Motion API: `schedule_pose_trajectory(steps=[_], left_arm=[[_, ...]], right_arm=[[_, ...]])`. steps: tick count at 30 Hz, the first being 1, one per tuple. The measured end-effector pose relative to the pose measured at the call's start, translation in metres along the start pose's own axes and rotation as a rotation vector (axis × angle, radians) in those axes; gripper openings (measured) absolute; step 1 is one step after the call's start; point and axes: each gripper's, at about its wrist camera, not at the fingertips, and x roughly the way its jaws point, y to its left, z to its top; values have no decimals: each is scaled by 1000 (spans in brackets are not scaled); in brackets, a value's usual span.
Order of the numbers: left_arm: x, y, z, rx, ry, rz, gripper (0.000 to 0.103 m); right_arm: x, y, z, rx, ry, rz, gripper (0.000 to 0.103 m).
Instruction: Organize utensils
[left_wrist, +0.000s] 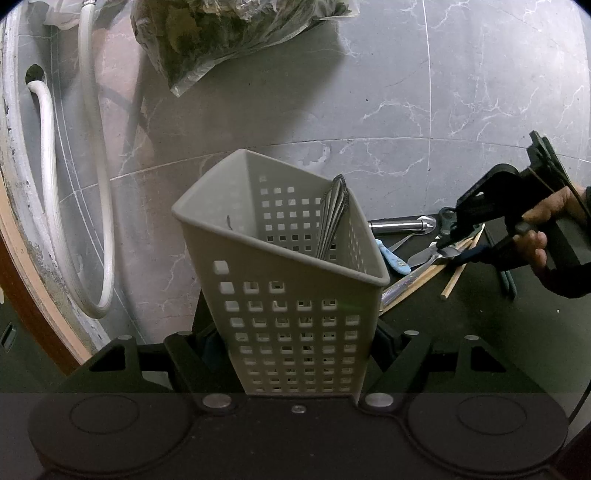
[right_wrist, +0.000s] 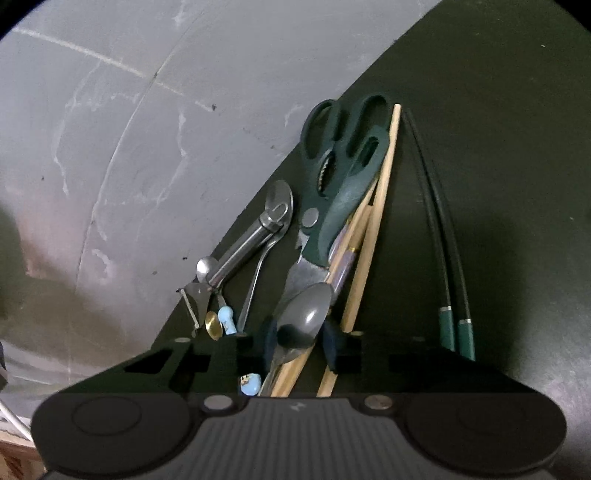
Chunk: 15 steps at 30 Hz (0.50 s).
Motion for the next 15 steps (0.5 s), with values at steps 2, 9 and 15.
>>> schedule_pose_trajectory(steps=[2, 9, 15], left_arm=[[0, 0, 0, 0, 0, 0, 77], [0, 0, 0, 0, 0, 0, 77], [0, 0, 0, 0, -1, 0, 77]], right_arm=[[-2, -3, 0, 9, -9, 7, 25], [-15, -5, -1, 24, -40, 22, 6], [-22, -9, -2, 22, -46, 49, 2]])
